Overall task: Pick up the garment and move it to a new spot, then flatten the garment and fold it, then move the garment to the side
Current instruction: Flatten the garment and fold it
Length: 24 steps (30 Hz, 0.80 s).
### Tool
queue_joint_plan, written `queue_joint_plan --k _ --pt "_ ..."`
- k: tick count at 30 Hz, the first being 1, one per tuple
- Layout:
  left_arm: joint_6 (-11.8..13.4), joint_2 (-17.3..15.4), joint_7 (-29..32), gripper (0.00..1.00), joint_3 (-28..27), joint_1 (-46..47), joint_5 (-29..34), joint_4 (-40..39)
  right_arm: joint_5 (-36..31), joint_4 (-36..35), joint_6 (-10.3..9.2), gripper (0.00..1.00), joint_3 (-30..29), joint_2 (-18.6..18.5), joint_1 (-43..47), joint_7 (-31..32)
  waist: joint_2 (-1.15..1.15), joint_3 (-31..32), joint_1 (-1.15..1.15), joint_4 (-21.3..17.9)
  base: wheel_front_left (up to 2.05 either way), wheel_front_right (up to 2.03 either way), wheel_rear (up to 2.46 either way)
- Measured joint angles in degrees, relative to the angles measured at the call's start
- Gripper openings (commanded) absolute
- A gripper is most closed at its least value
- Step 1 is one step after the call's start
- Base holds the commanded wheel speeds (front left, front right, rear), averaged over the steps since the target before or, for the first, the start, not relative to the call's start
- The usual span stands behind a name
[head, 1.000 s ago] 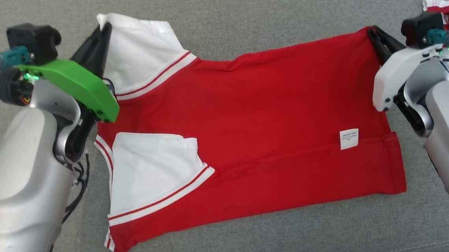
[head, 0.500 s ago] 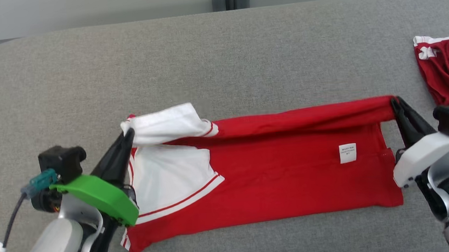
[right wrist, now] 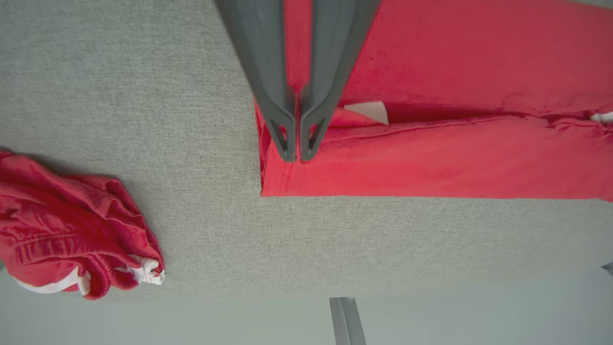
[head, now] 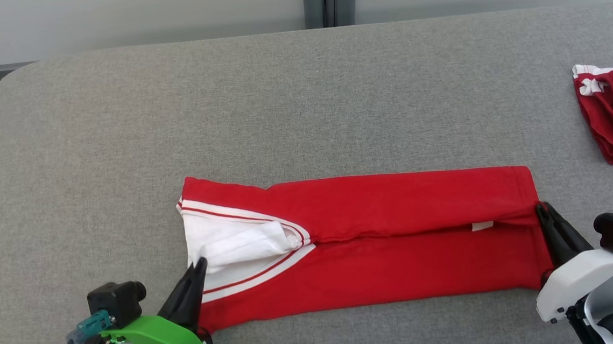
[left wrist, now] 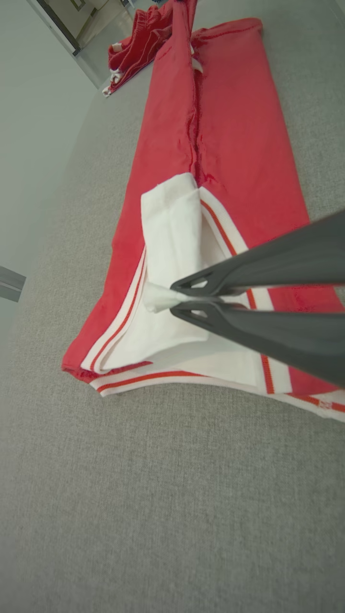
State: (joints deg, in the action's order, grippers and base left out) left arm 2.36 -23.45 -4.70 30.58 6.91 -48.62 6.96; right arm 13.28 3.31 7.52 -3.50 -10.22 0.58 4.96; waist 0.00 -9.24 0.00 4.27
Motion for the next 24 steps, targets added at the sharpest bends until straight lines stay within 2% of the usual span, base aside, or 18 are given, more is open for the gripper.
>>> queue_joint_plan --k 5,6,7,8,16,24 --pt "-0.05 1.11 -0.55 0.00 1.14 -0.68 -0.13 1.21 -0.43 0.96 0.00 0.00 -0.54 1.11 0.35 0.12 0.00 -0.08 0.00 -0.22 0.00 0.00 0.00" --pt "-0.05 1.27 -1.03 0.29 1.13 -0.76 -0.13 1.36 -0.54 1.31 0.00 0.08 -0.91 1.36 0.35 -0.21 0.00 -0.07 0.00 -0.23 0.00 0.00 0.00" --pt "-0.03 1.30 -1.46 0.89 1.11 -0.82 -0.07 1.45 -0.76 1.59 0.00 0.35 -1.43 1.66 0.35 -0.77 0.00 -0.05 0.00 -0.23 0.00 0.00 0.00" --pt "0.16 1.29 -2.01 1.00 1.02 -0.91 0.30 1.58 -0.98 1.91 0.00 1.00 -2.03 1.98 0.35 -1.30 0.00 0.00 0.00 -0.23 0.00 0.00 0.00" --pt "3.24 1.22 -7.35 1.00 -2.93 -2.16 1.02 0.92 -1.58 2.37 -0.01 1.00 -6.62 4.42 2.61 -3.45 0.00 1.11 0.00 0.26 0.00 0.00 0.00" --pt "6.42 2.34 -9.71 1.00 -5.71 -1.02 5.45 1.08 -2.48 1.53 -0.01 1.00 -8.71 5.75 2.59 -2.25 0.00 2.58 0.00 0.51 0.00 0.00 0.00"
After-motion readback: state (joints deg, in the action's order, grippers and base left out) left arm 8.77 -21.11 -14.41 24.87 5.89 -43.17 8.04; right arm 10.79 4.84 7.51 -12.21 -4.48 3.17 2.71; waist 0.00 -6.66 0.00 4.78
